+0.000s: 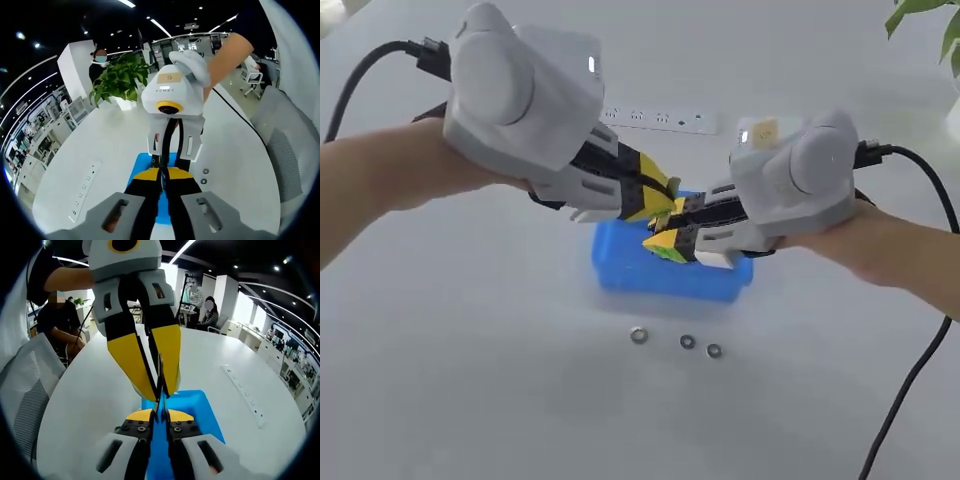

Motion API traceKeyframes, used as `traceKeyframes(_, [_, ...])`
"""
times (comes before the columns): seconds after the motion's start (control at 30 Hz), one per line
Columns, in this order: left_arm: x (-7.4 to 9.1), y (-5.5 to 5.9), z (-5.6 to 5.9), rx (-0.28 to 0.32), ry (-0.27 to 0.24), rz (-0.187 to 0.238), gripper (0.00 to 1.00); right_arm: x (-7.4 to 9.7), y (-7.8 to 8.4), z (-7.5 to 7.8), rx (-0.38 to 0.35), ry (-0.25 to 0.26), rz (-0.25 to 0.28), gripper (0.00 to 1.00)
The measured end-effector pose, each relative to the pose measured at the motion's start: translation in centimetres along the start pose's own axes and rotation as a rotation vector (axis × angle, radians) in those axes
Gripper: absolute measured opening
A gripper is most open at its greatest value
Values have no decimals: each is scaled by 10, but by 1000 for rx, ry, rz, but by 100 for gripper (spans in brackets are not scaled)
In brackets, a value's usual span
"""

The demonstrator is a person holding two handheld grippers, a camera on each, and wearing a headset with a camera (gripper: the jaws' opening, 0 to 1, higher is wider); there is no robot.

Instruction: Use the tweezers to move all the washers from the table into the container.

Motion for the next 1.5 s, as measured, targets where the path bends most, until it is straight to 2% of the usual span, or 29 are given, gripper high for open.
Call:
traceKeyframes(0.13, [0,-3,0,-2,-1,17,6,1,-1,2,-1,8,7,11])
traceKeyframes(0.47, [5,-6,0,35,-4,42,6,4,-3,4,2,19,10,10])
traceKeyframes(0.83, [7,-10,-2,33,-26,59,6,5,-3,8,11,29,-2,9])
traceKeyframes(1.0, [6,-10,-2,29,-18,63,6,5,-3,8,12,33,-6,9])
traceKeyframes(1.2, [6,-12,-4,26,-22,80,6,6,-2,10,7,53,-18,13])
traceKeyframes(1.3, [8,-16,-8,35,-34,103,6,7,-1,10,-4,63,-23,24])
traceKeyframes(1.5, [11,-15,-11,38,-50,107,6,21,-4,13,-32,111,4,27])
Point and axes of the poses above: the centre of the closed fingertips' face, and the gripper's own axes: x roughly backward along the fingers, z roughly to its right, y roughly out of its underside, the point moved 7 cm from there along x, roughly backward along the fingers, and after that the axes turned 10 degrees about x, right-handed, at the moved point
